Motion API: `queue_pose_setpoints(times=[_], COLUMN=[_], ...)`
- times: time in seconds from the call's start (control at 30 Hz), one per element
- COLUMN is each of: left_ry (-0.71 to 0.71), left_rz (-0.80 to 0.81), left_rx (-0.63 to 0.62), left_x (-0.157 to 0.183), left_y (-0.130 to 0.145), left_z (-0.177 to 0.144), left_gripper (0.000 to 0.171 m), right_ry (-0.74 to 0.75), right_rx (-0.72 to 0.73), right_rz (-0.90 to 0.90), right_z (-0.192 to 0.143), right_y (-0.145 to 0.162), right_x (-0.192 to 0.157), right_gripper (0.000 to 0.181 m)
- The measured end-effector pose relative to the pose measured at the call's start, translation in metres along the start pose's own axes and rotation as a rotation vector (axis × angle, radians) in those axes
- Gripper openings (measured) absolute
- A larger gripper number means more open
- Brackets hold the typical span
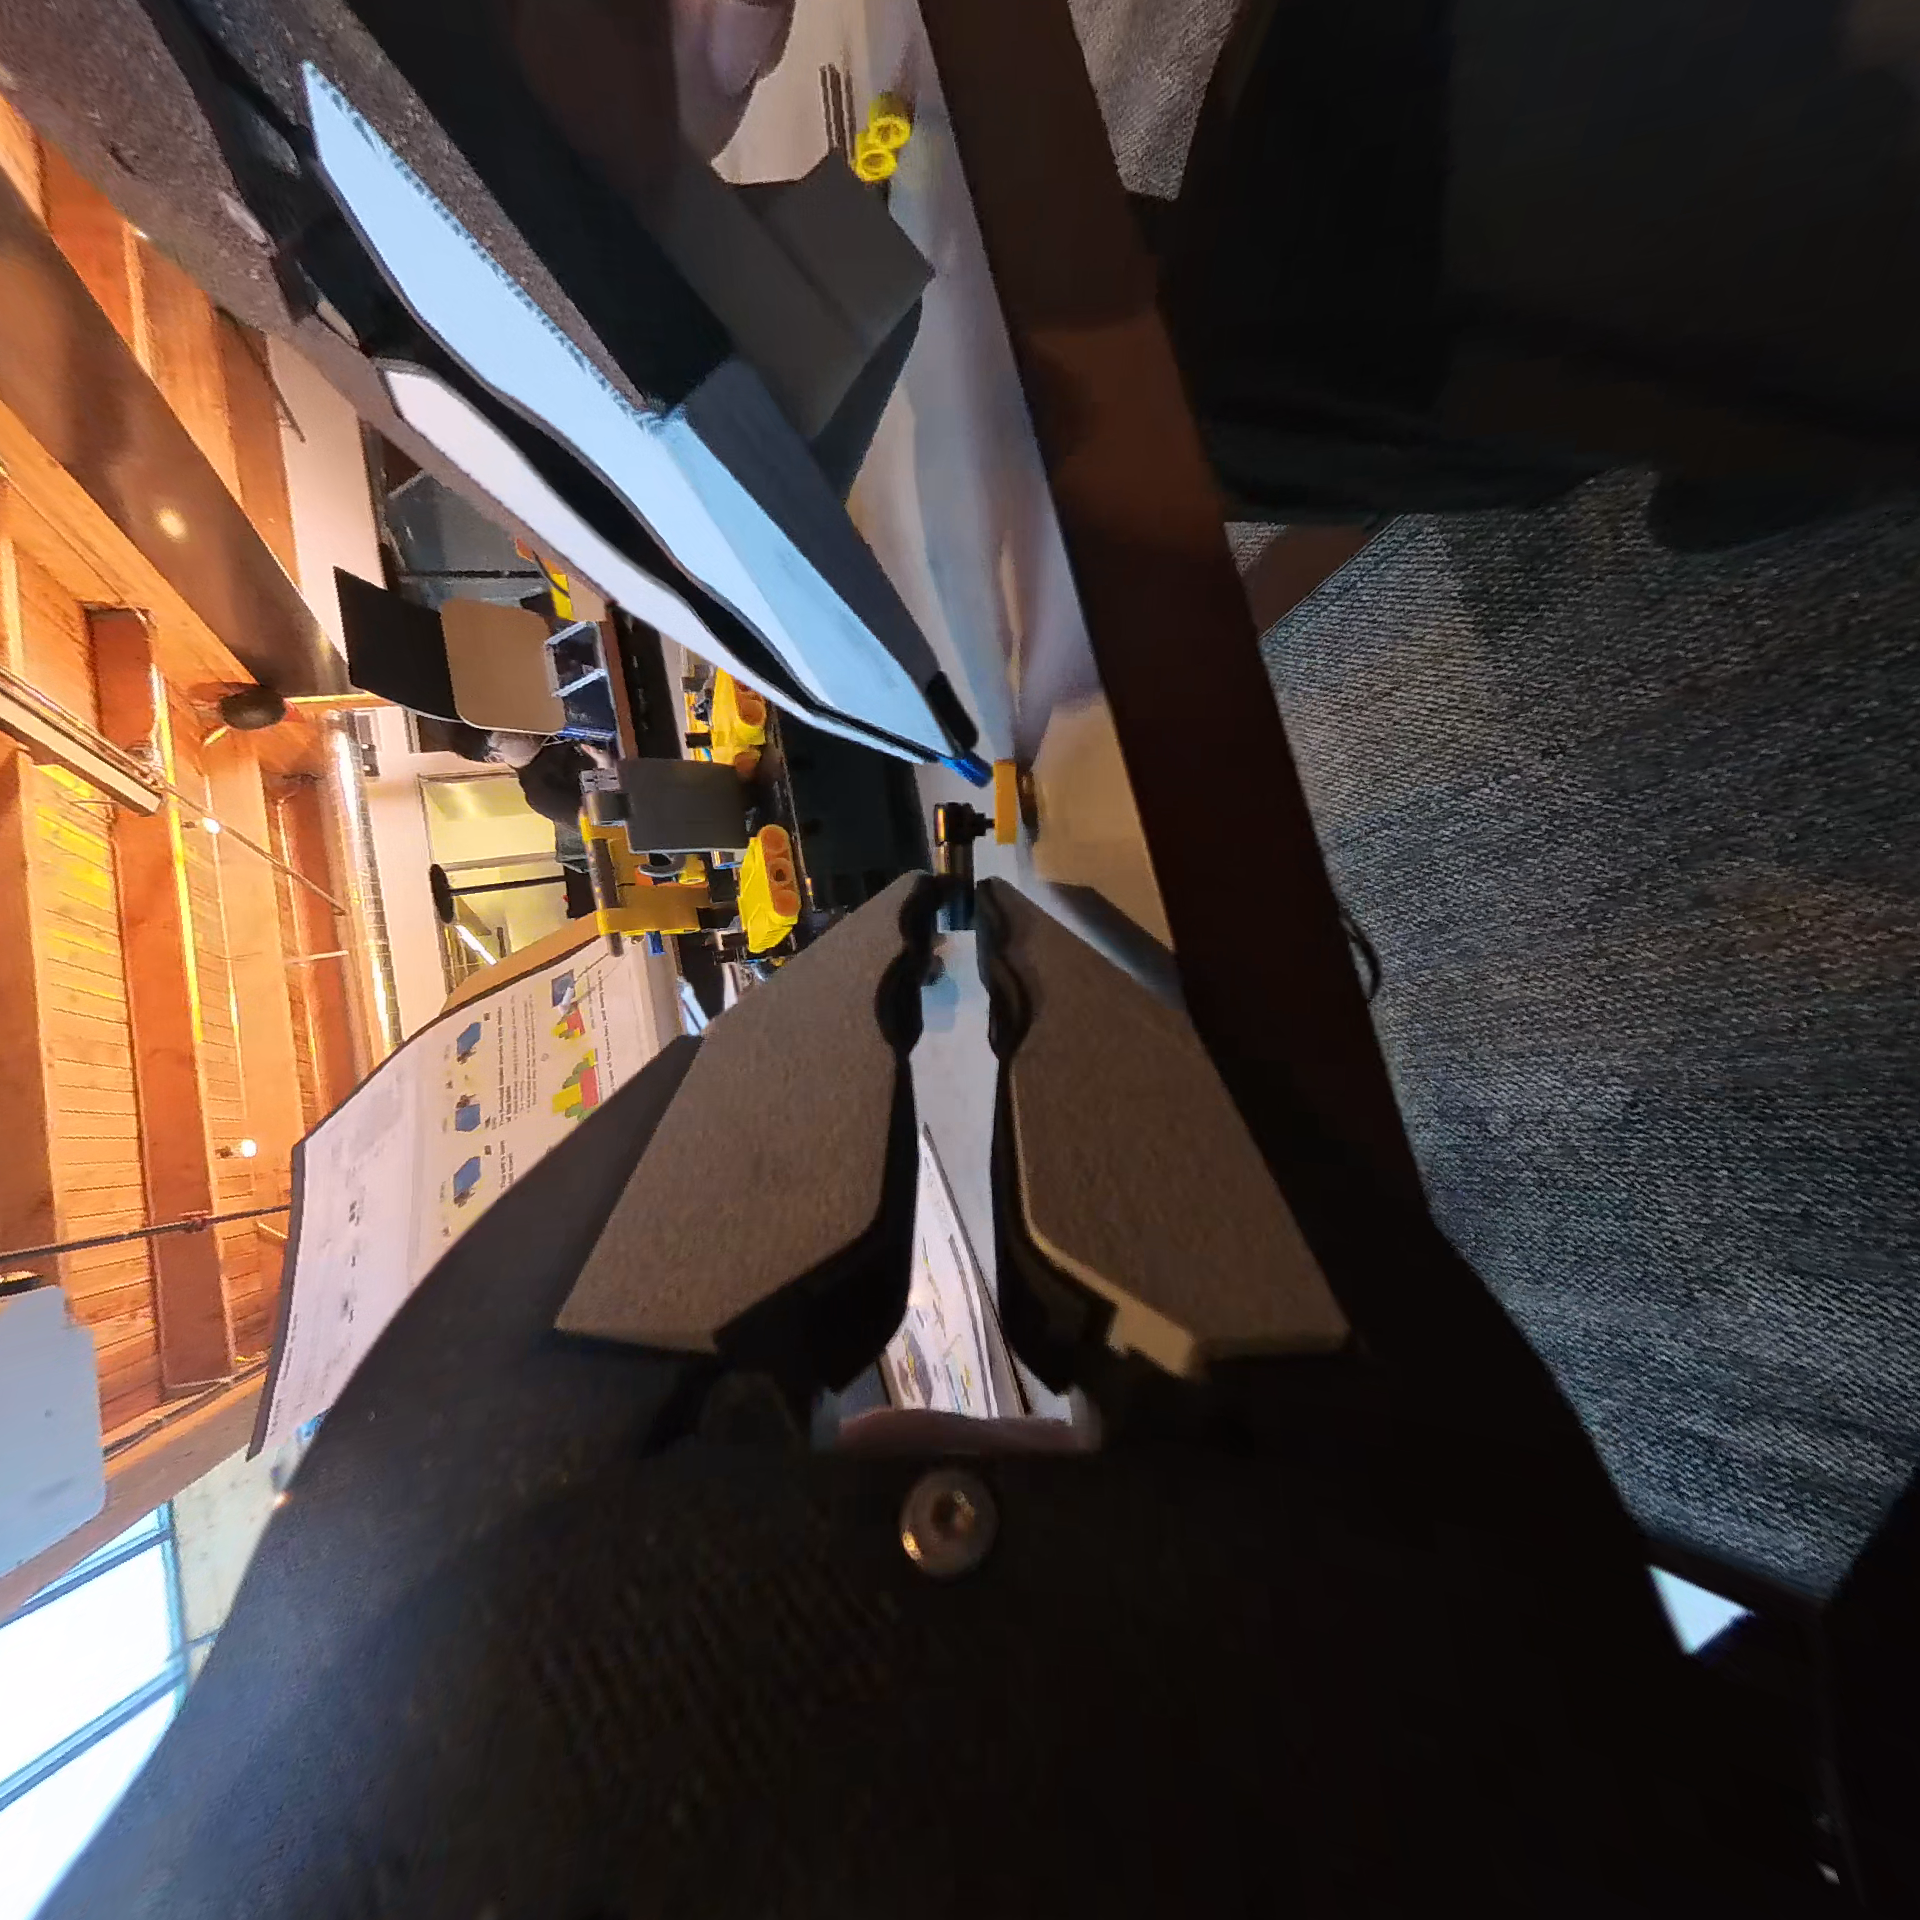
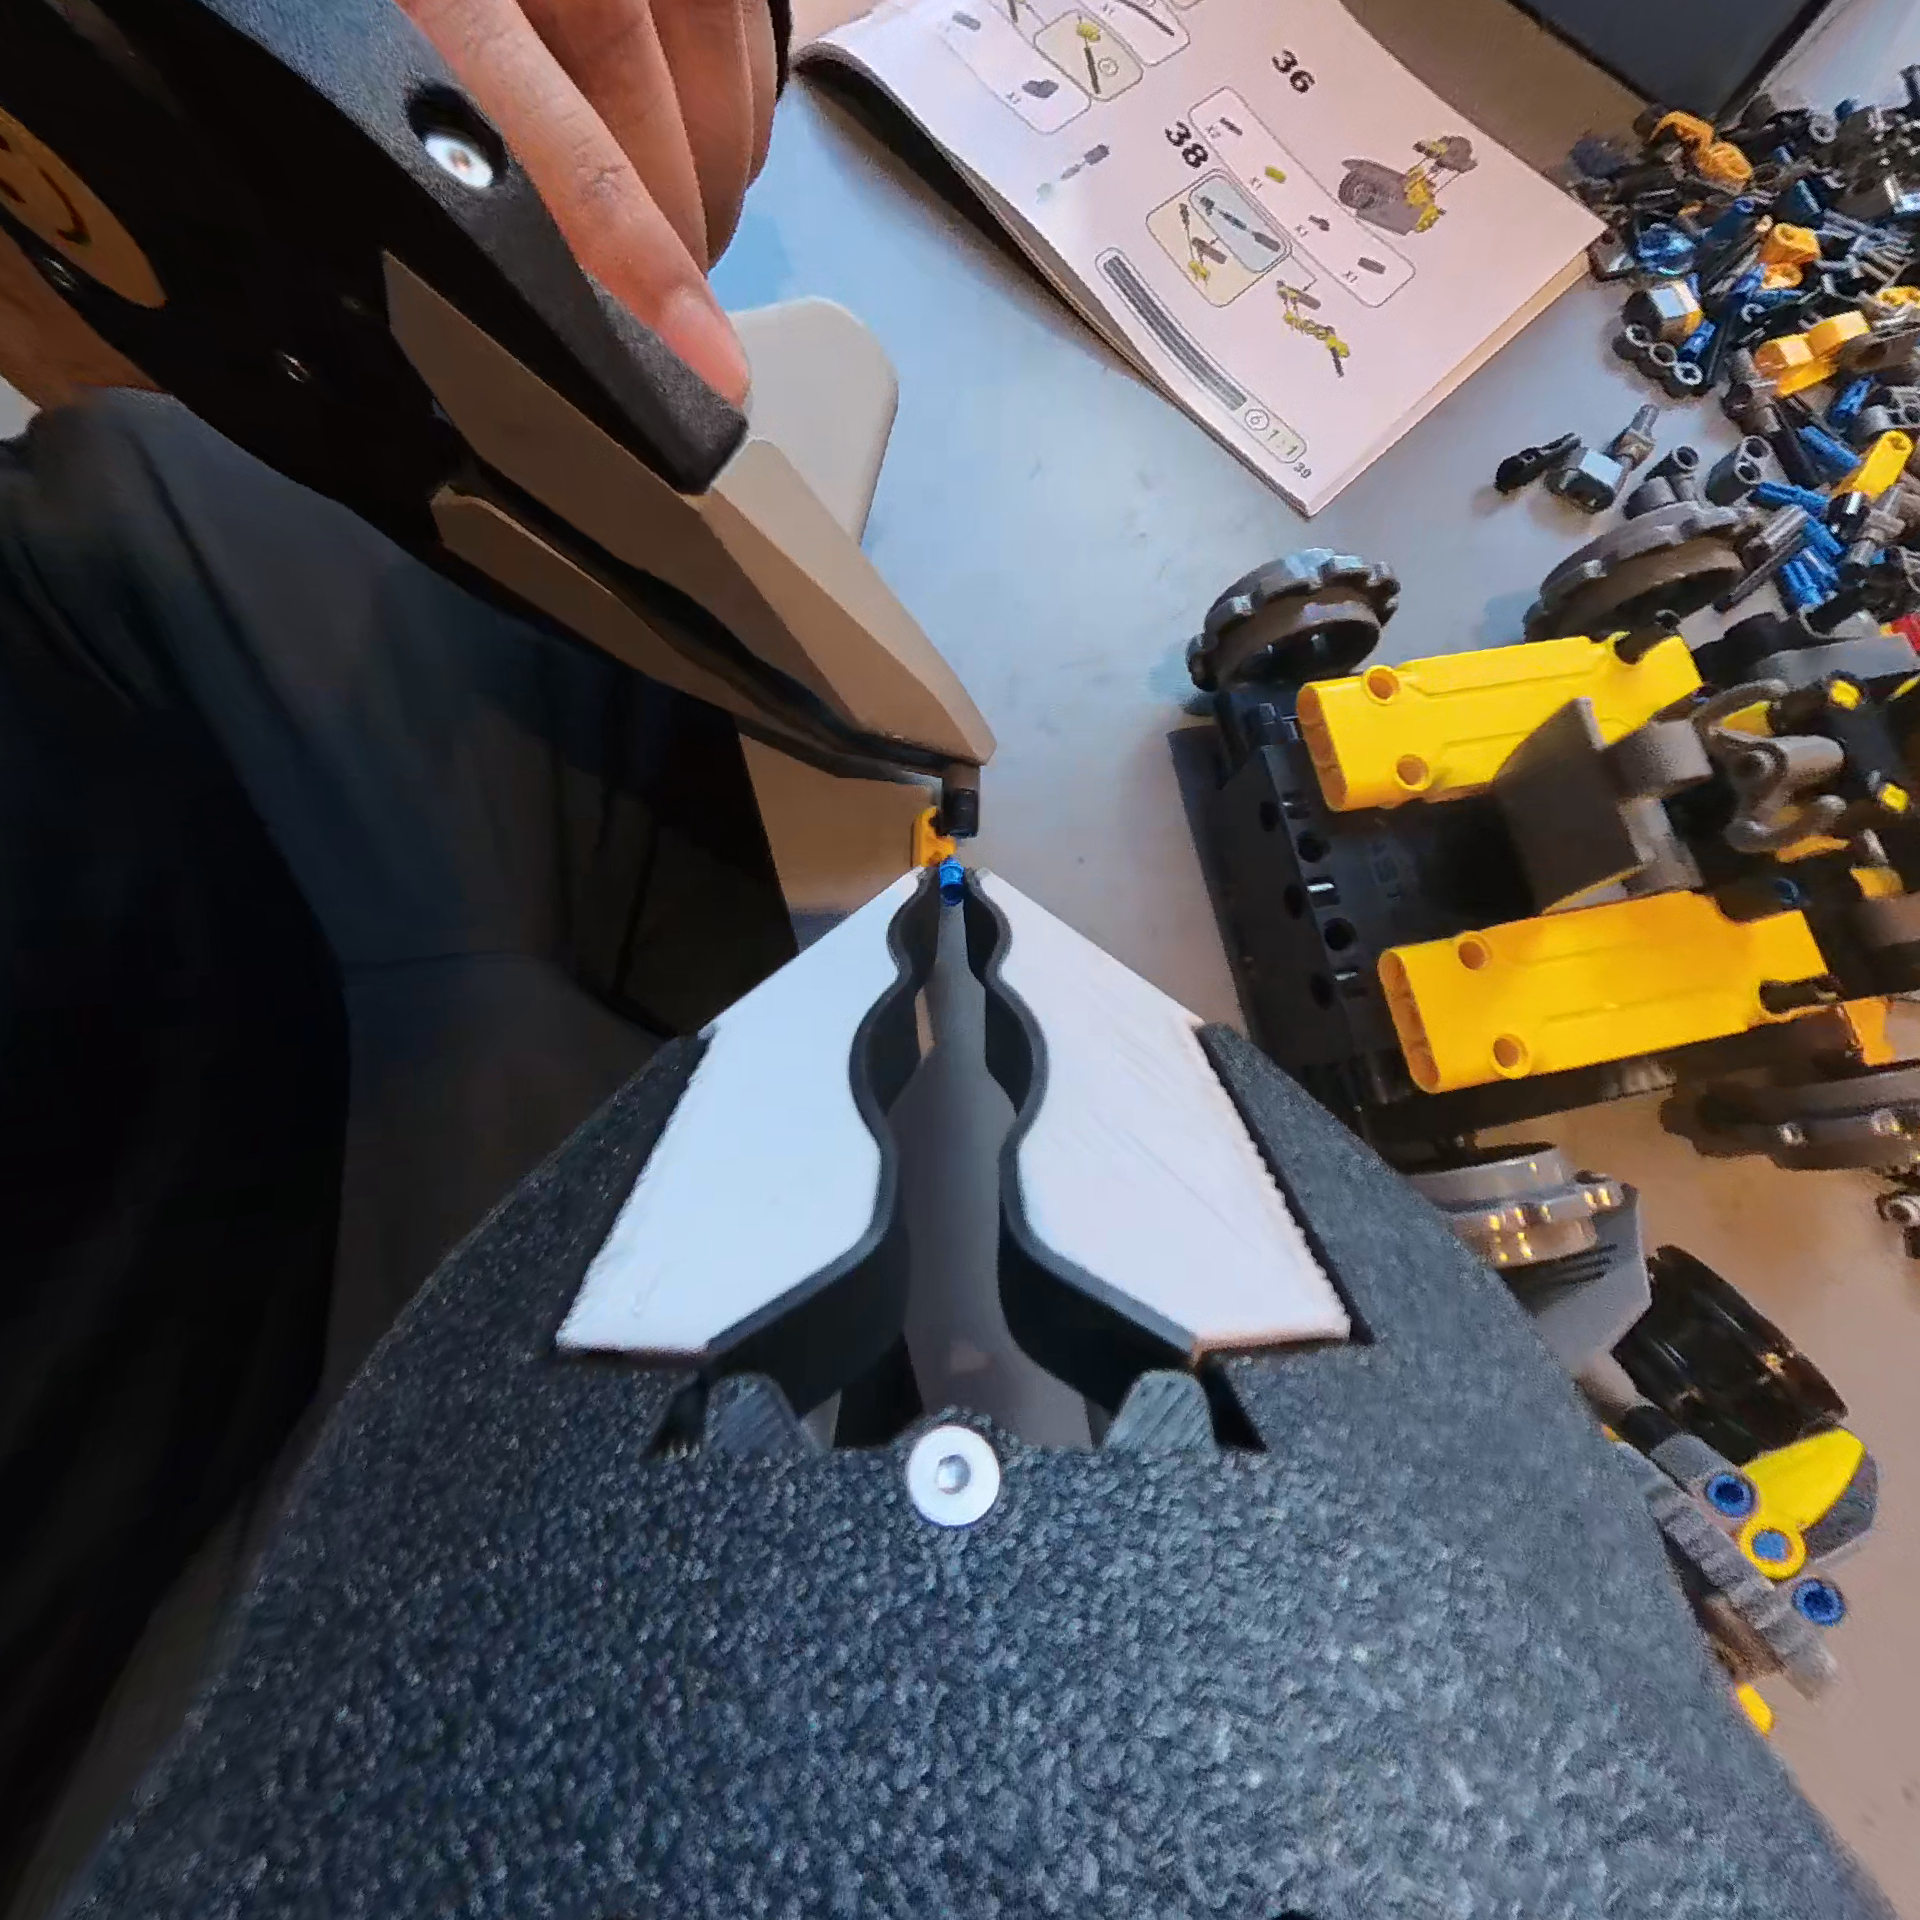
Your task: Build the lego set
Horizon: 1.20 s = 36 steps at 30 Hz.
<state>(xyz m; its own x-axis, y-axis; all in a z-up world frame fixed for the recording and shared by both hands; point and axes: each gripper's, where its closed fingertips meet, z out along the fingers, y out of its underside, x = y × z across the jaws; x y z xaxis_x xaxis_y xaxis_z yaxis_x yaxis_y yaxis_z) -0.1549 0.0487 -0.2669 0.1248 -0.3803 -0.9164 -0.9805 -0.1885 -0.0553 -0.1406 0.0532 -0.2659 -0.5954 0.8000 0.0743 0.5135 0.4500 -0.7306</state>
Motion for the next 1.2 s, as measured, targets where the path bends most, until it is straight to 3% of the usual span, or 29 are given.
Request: queue_pose_setpoints(times=[0.27, 0.5, 0.6, 1.03, 1.2], left_ry=[-0.049, -0.084, -0.083, -0.098, -0.09], left_rz=[0.022, 0.064, 0.056, 0.052, 0.047], left_rx=[-0.017, -0.031, -0.023, -0.044, -0.066], left_x=[0.0, 0.002, 0.003, 0.001, 0.001], left_y=[0.004, 0.007, 0.006, 0.01, 0.016], left_z=[-0.002, -0.002, -0.004, -0.004, -0.004], left_gripper=[0.006, 0.006, 0.006, 0.006, 0.006], right_ry=[0.043, 0.062, -0.002, 0.079, 0.025], right_rx=[0.001, 0.058, 0.1, 0.046, 0.093], right_rz=[-0.021, 0.118, 0.171, 0.126, 0.142], right_z=[0.002, -0.001, -0.001, 0.01, 0.006], right_y=[-0.008, -0.012, -0.018, -0.01, -0.02], right_x=[0.002, 0.015, 0.006, 0.006, -0.004], right_gripper=[0.004, 0.004, 0.004, 0.004, 0.004])
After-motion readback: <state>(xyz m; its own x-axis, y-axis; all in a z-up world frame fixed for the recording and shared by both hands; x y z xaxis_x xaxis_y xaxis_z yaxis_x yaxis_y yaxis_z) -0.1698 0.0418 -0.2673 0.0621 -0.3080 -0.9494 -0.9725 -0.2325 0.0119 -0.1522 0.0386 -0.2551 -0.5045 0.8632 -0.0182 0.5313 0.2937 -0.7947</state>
